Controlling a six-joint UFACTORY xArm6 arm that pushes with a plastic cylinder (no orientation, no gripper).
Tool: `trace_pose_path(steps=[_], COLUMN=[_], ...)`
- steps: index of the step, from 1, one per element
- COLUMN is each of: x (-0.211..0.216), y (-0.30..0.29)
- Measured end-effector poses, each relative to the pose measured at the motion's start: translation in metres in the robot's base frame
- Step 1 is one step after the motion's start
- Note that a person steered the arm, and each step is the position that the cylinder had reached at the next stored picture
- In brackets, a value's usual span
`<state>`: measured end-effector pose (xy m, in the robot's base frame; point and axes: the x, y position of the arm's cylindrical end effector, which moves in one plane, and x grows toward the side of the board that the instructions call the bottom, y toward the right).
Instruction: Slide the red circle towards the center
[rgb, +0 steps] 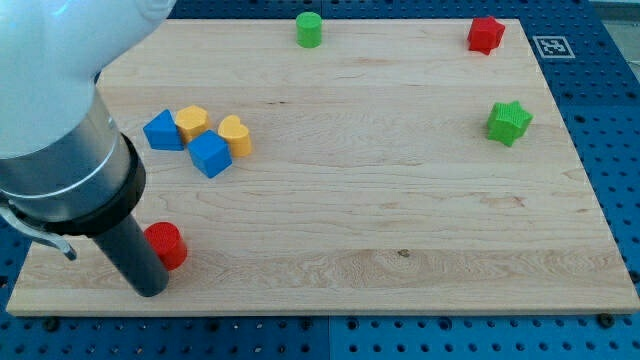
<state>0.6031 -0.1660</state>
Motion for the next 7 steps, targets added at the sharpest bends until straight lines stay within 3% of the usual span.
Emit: trace_pose_path(steps=[3, 5, 7], x=[-0.013, -0.041, -0.038], y=[-0.022, -0.08, -0.037])
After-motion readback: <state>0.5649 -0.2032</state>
